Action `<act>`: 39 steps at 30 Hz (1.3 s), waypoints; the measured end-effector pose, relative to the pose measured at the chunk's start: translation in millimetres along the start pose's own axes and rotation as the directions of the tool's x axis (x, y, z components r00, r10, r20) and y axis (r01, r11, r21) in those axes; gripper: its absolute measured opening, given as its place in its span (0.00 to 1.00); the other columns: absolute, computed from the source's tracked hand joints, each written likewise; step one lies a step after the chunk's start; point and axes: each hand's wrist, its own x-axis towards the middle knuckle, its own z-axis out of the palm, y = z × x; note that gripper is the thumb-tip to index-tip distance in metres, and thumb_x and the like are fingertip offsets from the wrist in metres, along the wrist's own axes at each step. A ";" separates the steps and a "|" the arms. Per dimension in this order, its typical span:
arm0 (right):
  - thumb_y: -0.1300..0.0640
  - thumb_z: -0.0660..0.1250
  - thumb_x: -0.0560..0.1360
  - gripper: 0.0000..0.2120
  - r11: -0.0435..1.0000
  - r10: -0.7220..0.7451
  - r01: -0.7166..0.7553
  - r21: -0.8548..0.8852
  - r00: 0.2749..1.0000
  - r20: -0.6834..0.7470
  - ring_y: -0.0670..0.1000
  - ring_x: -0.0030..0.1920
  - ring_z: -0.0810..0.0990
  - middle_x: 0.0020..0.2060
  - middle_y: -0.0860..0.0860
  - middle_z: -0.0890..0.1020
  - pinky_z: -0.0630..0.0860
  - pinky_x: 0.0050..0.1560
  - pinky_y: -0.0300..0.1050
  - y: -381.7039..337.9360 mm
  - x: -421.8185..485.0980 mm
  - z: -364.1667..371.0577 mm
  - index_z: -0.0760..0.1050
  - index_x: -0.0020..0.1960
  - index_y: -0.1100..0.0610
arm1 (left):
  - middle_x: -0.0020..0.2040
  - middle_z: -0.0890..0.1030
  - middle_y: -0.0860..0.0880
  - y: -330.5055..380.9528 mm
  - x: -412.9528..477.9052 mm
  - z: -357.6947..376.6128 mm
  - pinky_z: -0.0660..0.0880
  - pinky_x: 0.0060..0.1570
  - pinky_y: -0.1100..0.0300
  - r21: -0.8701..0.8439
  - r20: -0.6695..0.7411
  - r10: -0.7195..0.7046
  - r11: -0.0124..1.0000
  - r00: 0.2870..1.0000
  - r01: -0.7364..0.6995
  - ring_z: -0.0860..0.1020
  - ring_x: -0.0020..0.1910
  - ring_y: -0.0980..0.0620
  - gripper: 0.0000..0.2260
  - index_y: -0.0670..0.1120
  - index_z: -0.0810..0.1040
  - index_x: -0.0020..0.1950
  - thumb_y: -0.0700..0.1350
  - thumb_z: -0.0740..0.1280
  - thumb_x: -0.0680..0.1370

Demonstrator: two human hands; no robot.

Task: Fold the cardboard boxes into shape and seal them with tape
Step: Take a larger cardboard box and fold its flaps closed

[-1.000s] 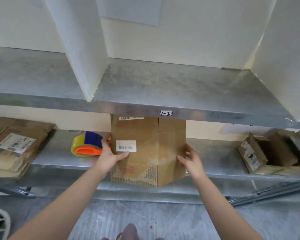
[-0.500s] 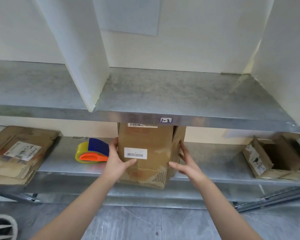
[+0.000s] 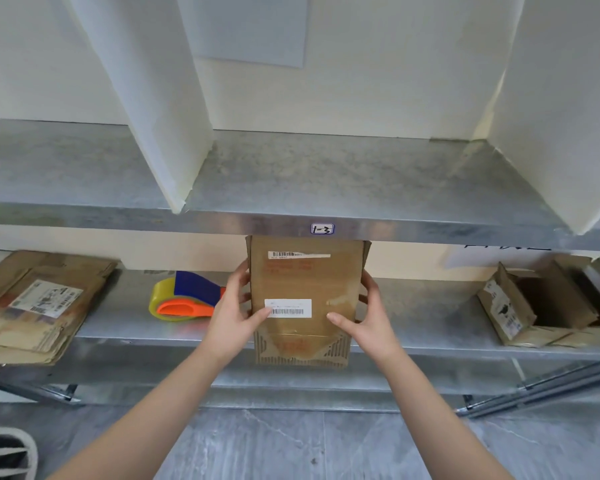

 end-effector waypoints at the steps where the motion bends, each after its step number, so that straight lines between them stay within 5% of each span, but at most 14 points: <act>1: 0.51 0.79 0.66 0.49 1.000 -0.007 0.007 -0.002 1.000 -0.009 0.45 0.69 0.67 0.69 0.40 0.66 0.71 0.67 0.49 0.1 -2.7 0.8 0.52 0.77 0.47 | 0.67 0.68 0.67 1.7 -1.4 -0.9 0.73 0.61 0.59 -0.012 0.016 0.003 1.000 1.000 -0.003 0.71 0.66 0.62 0.34 0.70 0.59 0.68 0.46 0.73 0.74; 5: 0.56 0.77 0.69 0.43 0.998 0.025 -0.026 -0.049 0.999 -0.030 0.49 0.65 0.73 0.63 0.45 0.73 0.73 0.67 0.55 6.0 -14.3 6.4 0.55 0.74 0.51 | 0.69 0.69 0.59 3.8 -8.0 1.2 0.73 0.64 0.49 0.015 0.001 -0.020 1.000 1.000 0.020 0.73 0.65 0.55 0.27 0.63 0.62 0.69 0.54 0.69 0.74; 9: 0.48 0.72 0.73 0.33 1.000 -0.004 0.003 -0.014 0.999 -0.032 0.47 0.66 0.72 0.64 0.46 0.73 0.72 0.67 0.52 6.0 -22.8 5.4 0.60 0.72 0.47 | 0.73 0.64 0.59 2.0 -7.5 -1.0 0.71 0.65 0.43 0.098 0.005 -0.065 0.993 0.998 0.064 0.70 0.69 0.52 0.34 0.72 0.54 0.69 0.66 0.69 0.69; 12: 0.42 0.68 0.73 0.37 0.995 -0.063 0.061 -0.073 0.998 -0.023 0.46 0.70 0.66 0.71 0.47 0.67 0.68 0.68 0.43 0.3 -23.9 5.1 0.57 0.76 0.49 | 0.74 0.63 0.58 7.7 -2.3 0.2 0.71 0.66 0.44 0.127 0.066 -0.043 0.991 0.997 0.035 0.65 0.72 0.53 0.39 0.70 0.52 0.72 0.70 0.68 0.66; 16: 0.41 0.66 0.75 0.39 0.986 -0.133 0.133 -0.099 0.991 0.005 0.40 0.74 0.57 0.76 0.37 0.54 0.60 0.68 0.35 -2.7 -25.0 7.7 0.49 0.78 0.42 | 0.74 0.61 0.58 6.2 -4.9 2.1 0.69 0.68 0.46 0.199 0.104 -0.017 0.980 0.994 -0.004 0.61 0.73 0.57 0.35 0.69 0.53 0.73 0.65 0.67 0.71; 20: 0.44 0.67 0.76 0.35 0.986 -0.127 0.129 -0.102 0.992 0.020 0.37 0.72 0.55 0.75 0.37 0.52 0.59 0.56 0.16 -2.3 -29.4 3.2 0.51 0.75 0.33 | 0.76 0.55 0.62 1.5 -11.8 -3.3 0.66 0.68 0.58 0.235 0.160 0.029 0.970 0.987 -0.066 0.56 0.75 0.59 0.28 0.74 0.55 0.70 0.60 0.66 0.75; 25: 0.36 0.67 0.72 0.25 0.988 -0.136 0.139 -0.063 0.990 0.050 0.28 0.69 0.58 0.71 0.42 0.59 0.68 0.62 0.25 -6.2 -24.3 2.4 0.69 0.67 0.36 | 0.72 0.60 0.63 -0.8 -2.4 -7.0 0.56 0.70 0.58 0.369 0.205 0.029 0.924 0.978 -0.105 0.56 0.71 0.60 0.22 0.66 0.66 0.70 0.65 0.60 0.76; 28: 0.39 0.65 0.75 0.15 0.995 -0.050 0.046 0.087 0.998 0.042 0.36 0.67 0.66 0.70 0.44 0.63 0.70 0.62 0.30 -14.6 -20.2 3.0 0.77 0.59 0.42 | 0.65 0.65 0.60 3.2 4.0 -9.2 0.57 0.70 0.56 0.420 0.216 -0.039 0.906 0.976 -0.056 0.58 0.67 0.57 0.24 0.63 0.72 0.64 0.70 0.55 0.73; 33: 0.37 0.66 0.70 0.24 0.993 0.040 -0.036 0.117 0.999 -0.030 0.45 0.69 0.67 0.68 0.43 0.67 0.68 0.64 0.40 -13.4 -15.2 5.5 0.74 0.63 0.42 | 0.60 0.72 0.63 11.7 8.9 -3.0 0.73 0.61 0.59 0.109 0.135 -0.120 0.988 0.984 0.105 0.72 0.59 0.62 0.11 0.63 0.77 0.53 0.60 0.68 0.71; 39: 0.36 0.71 0.69 0.35 0.991 0.028 -0.017 0.135 0.996 -0.082 0.42 0.65 0.71 0.68 0.40 0.69 0.74 0.62 0.45 -7.7 -11.8 8.7 0.60 0.72 0.33 | 0.59 0.76 0.62 9.2 5.0 1.8 0.73 0.52 0.68 0.052 -0.016 -0.111 0.992 0.994 0.112 0.73 0.59 0.62 0.28 0.58 0.68 0.66 0.55 0.75 0.69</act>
